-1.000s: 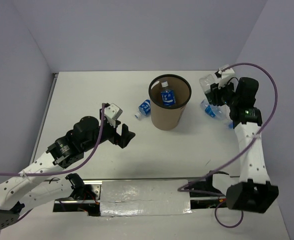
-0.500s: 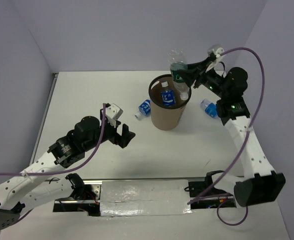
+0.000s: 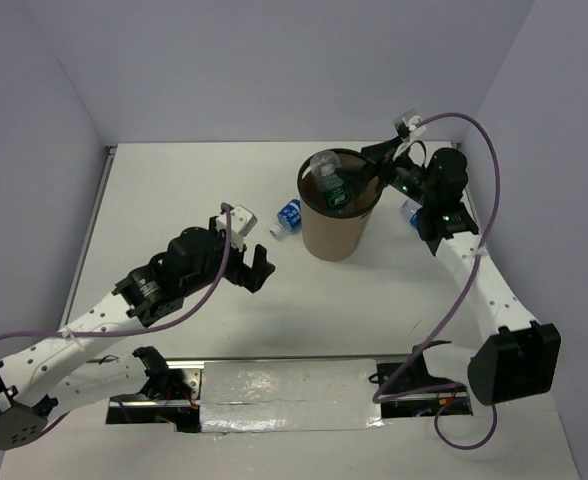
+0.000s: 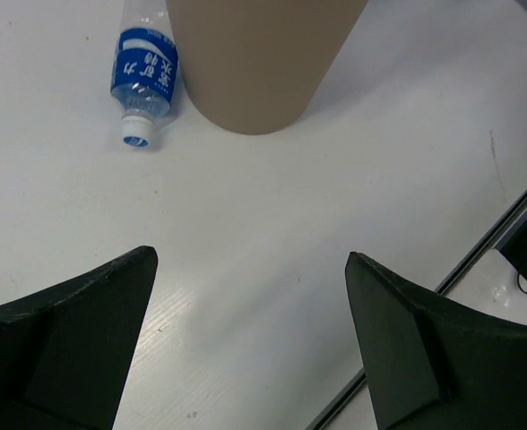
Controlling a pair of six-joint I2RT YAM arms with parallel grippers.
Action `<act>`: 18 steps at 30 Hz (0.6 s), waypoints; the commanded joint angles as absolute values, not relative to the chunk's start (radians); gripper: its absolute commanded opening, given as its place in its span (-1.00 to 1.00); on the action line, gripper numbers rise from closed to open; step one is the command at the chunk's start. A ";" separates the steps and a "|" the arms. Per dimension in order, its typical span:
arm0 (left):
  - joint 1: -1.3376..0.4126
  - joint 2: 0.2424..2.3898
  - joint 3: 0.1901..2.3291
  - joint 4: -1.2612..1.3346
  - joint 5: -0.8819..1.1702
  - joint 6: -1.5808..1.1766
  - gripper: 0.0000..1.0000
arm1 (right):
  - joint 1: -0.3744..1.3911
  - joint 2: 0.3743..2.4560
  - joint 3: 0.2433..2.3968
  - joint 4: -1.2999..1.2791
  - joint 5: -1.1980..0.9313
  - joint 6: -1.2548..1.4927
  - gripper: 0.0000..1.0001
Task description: Put the plastic bottles in the bin
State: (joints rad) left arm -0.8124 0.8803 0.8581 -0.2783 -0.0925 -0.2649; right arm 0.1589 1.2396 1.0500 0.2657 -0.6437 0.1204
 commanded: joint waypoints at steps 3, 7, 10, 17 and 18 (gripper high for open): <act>-0.778 1.030 0.926 -0.276 -0.117 -0.287 0.97 | 0.130 1.022 1.068 0.111 -0.751 0.009 0.99; -0.715 1.146 0.985 -0.275 -0.028 -0.291 0.79 | 0.078 0.878 1.057 -0.069 -0.967 -0.049 0.99; -0.643 1.242 1.031 -0.262 0.049 -0.287 0.68 | 0.046 0.775 1.013 -0.190 -1.121 -0.089 0.99; -0.448 1.520 1.227 -0.170 0.311 -0.189 0.67 | -0.130 0.644 0.962 -0.322 -1.382 -0.138 0.99; -0.437 1.598 1.259 -0.175 0.324 -0.154 0.67 | -0.149 0.641 0.957 -0.310 -1.414 -0.120 0.99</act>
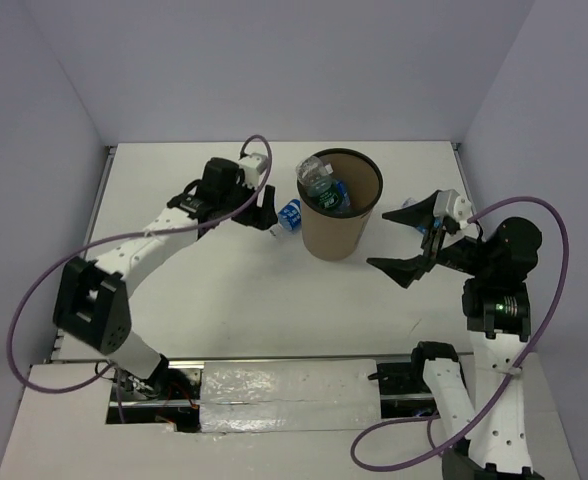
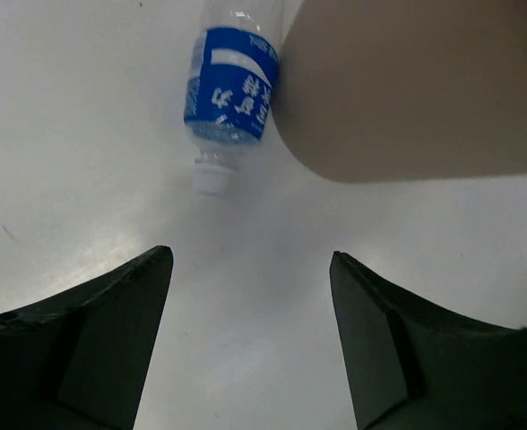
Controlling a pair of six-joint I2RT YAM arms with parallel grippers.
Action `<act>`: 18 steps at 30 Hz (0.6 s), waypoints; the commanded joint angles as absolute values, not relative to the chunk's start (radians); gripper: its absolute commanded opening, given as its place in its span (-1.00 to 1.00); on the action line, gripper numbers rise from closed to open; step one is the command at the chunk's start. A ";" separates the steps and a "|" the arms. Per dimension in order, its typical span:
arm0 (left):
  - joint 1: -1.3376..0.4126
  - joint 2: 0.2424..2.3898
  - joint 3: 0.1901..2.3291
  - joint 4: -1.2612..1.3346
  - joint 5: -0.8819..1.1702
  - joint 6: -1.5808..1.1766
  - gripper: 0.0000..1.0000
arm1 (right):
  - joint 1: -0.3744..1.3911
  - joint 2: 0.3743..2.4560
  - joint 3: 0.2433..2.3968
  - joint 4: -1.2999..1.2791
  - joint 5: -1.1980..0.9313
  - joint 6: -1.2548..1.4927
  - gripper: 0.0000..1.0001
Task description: Put the plastic bottles in the bin
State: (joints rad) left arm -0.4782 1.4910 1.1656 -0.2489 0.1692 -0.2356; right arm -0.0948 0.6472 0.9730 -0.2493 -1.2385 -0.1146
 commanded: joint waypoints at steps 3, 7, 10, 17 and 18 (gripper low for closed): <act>-0.403 1.748 1.382 -0.160 0.403 -0.140 0.69 | -0.195 0.644 0.942 -0.276 -1.496 -0.069 0.99; -0.402 1.917 1.566 -0.147 0.437 -0.146 0.71 | -0.221 0.664 0.951 -0.320 -1.519 -0.107 0.99; -0.400 2.025 1.659 -0.159 0.391 -0.170 0.87 | -0.245 0.679 0.956 -0.368 -1.542 -0.147 0.99; -0.405 2.137 1.718 -0.164 0.400 -0.189 0.84 | -0.290 0.709 0.968 -0.448 -1.577 -0.224 0.99; -0.406 2.152 1.720 -0.170 0.390 -0.189 0.84 | -0.290 0.715 0.969 -0.452 -1.578 -0.225 0.99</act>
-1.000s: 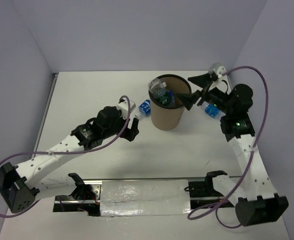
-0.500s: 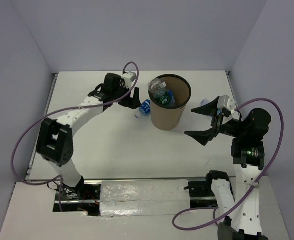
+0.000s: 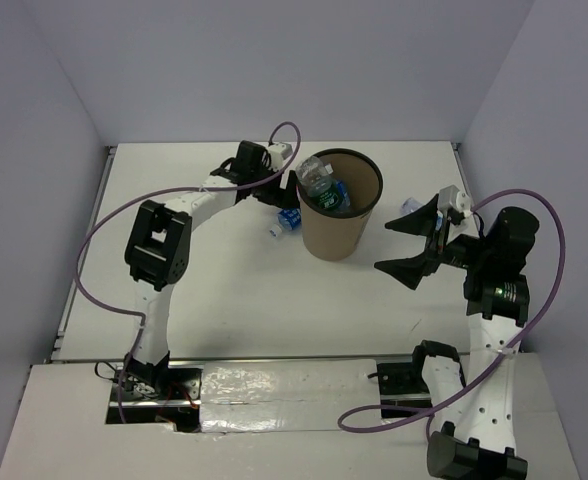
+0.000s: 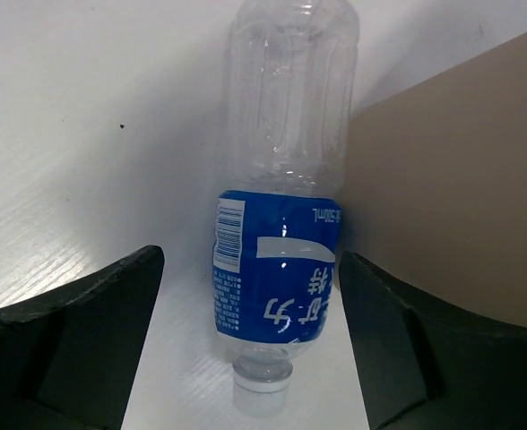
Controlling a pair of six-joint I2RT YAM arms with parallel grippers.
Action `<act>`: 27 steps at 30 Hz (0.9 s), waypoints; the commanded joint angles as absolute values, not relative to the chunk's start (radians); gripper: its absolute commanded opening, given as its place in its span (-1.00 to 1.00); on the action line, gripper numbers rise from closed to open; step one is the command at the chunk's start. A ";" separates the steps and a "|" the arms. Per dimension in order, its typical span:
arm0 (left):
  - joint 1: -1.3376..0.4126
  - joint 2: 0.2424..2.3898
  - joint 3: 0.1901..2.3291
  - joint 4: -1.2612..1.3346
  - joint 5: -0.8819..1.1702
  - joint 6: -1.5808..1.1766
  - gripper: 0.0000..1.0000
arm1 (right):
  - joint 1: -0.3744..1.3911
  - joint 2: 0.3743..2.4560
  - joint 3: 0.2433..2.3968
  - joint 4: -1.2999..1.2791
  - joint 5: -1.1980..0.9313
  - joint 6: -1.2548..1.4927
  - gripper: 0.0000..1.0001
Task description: Put the plastic bottles in the bin
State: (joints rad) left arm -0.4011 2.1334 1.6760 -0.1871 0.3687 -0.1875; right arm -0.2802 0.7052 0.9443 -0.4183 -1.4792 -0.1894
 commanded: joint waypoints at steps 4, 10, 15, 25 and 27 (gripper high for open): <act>-0.408 2.190 1.739 -0.190 0.353 -0.201 0.82 | -0.293 0.727 0.985 -0.506 -1.589 -0.270 0.99; -0.433 2.256 1.769 -0.187 0.356 -0.218 0.74 | -0.299 0.726 0.980 -0.494 -1.592 -0.262 0.99; -0.454 2.293 1.833 -0.259 0.347 -0.203 0.60 | -0.301 0.733 0.979 -0.492 -1.600 -0.261 0.99; -0.402 2.145 1.749 -0.305 0.316 -0.242 -0.80 | -0.310 0.727 0.977 -0.499 -1.606 -0.258 0.99; -0.373 2.052 1.695 -0.284 0.276 -0.276 -0.96 | -0.311 0.726 0.977 -0.497 -1.606 -0.255 0.99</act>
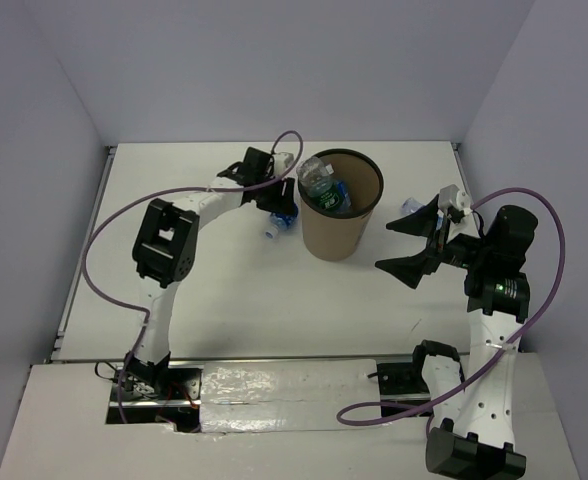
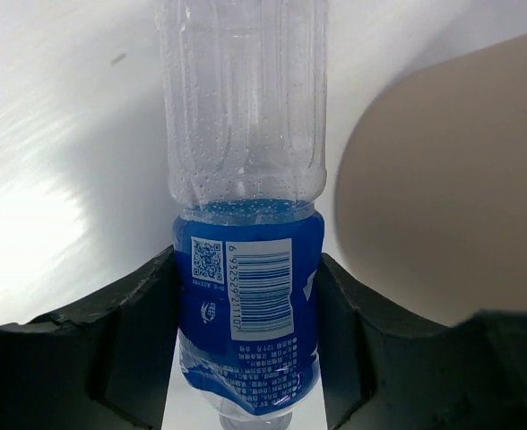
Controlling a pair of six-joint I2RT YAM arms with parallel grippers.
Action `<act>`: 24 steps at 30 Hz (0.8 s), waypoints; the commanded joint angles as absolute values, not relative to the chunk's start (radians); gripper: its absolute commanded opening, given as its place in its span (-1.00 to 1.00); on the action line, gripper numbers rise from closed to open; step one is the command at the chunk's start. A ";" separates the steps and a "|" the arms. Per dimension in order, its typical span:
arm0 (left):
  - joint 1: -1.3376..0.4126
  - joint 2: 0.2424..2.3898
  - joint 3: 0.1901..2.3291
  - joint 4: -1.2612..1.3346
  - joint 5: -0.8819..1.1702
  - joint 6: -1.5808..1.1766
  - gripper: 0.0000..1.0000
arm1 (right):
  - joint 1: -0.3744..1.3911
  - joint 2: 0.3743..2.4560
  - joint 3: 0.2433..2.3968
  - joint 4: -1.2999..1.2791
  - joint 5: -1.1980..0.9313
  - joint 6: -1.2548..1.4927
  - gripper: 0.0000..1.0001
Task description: Put the plastic bottles in the bin
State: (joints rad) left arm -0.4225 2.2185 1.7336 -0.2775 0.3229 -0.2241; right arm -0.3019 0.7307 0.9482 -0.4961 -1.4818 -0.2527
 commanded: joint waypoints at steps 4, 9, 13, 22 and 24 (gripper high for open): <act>-0.315 1.889 1.635 -0.273 0.221 -0.342 -1.00 | -0.313 0.727 0.979 -0.503 -1.606 -0.261 0.99; -0.265 1.646 1.516 -0.151 0.163 -0.408 -1.00 | -0.314 0.727 0.980 -0.506 -1.603 -0.262 0.99; -0.288 1.473 1.457 0.001 0.218 -0.403 -1.00 | -0.318 0.735 0.989 -0.529 -1.600 -0.285 0.99; -0.613 1.460 1.440 0.331 0.239 -0.267 -1.00 | -0.331 0.732 0.991 -0.537 -1.586 -0.299 0.99; -0.661 1.502 1.462 0.391 0.171 -0.236 -1.00 | -0.336 0.727 0.992 -0.535 -1.583 -0.296 0.99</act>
State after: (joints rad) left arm -0.6033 1.4578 1.4479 0.2230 0.2287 -0.3084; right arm -0.3233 0.7326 0.9501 -0.5327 -1.4822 -0.2863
